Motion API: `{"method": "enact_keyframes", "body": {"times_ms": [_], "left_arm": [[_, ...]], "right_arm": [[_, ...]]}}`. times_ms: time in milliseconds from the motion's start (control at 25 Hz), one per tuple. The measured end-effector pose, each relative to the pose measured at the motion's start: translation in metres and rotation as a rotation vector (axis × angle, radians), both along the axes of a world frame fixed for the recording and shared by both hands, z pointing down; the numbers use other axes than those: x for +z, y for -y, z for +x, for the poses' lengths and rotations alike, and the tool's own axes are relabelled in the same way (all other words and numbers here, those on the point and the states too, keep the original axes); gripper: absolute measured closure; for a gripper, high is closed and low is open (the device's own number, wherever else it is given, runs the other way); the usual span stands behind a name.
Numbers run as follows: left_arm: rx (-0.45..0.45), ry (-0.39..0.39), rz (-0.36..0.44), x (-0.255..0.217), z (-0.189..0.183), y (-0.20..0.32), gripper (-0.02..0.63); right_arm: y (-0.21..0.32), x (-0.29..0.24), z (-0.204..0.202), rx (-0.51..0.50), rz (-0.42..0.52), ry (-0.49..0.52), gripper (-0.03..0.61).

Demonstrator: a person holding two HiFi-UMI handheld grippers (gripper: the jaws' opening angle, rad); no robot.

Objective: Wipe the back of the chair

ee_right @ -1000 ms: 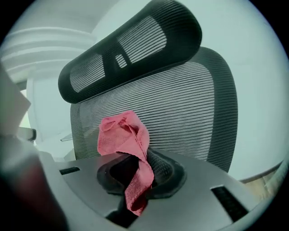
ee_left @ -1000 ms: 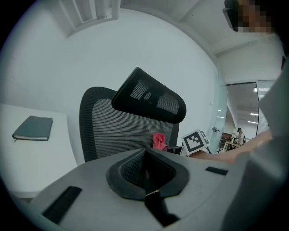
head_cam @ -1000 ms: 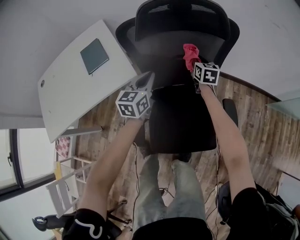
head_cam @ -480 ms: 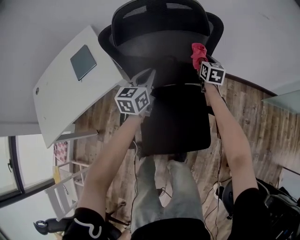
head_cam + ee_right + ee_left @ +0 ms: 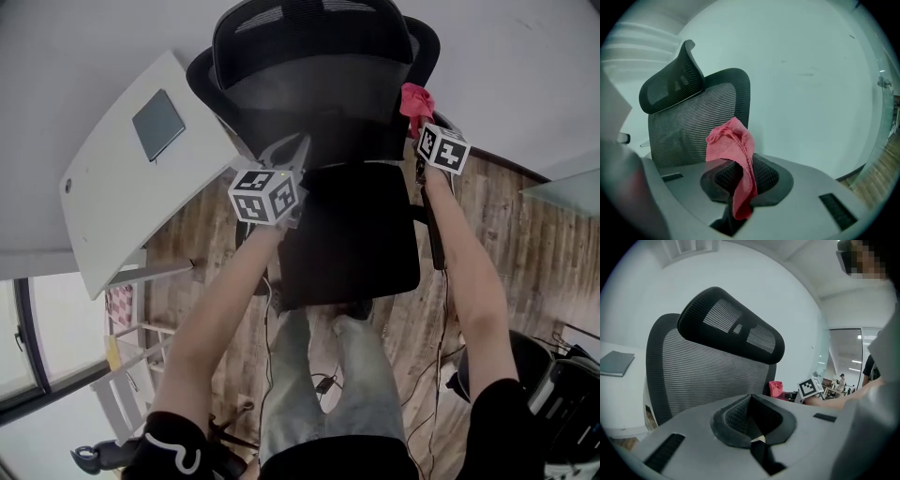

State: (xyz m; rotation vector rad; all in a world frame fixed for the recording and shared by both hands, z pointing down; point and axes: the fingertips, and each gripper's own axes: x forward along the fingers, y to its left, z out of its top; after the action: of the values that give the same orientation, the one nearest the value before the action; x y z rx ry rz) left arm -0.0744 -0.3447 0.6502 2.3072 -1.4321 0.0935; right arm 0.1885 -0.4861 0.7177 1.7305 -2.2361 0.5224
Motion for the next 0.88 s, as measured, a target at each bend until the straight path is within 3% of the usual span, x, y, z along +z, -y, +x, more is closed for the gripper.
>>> {"method": "enact_keyframes", "body": {"times_ms": [240,880], "left_arm": [[-0.032,0.002,-0.013,0.014,-0.034,-0.017,0.589],[-0.207,0.023,-0.061,0.054,-0.187,-0.090,0.589]], "right_arm": [[-0.033,0.006,-0.050,-0.104,0.027,0.049,0.509],[-0.116,0.062,-0.322,-0.524,-0.072,0.157,0.509]]}}
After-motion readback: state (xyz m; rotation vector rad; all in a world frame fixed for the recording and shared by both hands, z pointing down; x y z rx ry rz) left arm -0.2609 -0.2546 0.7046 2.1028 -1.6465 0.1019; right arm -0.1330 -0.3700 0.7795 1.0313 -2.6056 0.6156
